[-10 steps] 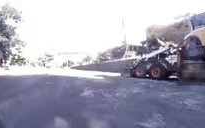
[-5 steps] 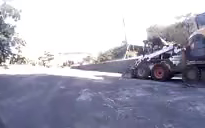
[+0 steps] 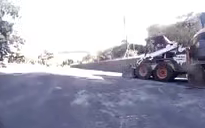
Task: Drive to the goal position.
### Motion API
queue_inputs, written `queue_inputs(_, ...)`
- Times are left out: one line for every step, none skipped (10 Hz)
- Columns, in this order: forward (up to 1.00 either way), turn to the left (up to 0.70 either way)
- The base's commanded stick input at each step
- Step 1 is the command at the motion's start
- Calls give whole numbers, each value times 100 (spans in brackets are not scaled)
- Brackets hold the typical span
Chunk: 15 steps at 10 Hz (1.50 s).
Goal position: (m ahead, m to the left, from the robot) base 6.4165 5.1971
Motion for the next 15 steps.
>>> queue_inputs(50, 0)
queue_inputs(50, 0)
queue_inputs(50, 0)
queue_inputs(50, 0)
queue_inputs(50, 0)
queue_inputs(50, 0)
queue_inputs(50, 0)
queue_inputs(50, 0)
queue_inputs(50, 0)
queue_inputs(50, 0)
queue_inputs(50, 0)
queue_inputs(50, 0)
queue_inputs(50, 0)
queue_inputs(50, 0)
queue_inputs(50, 0)
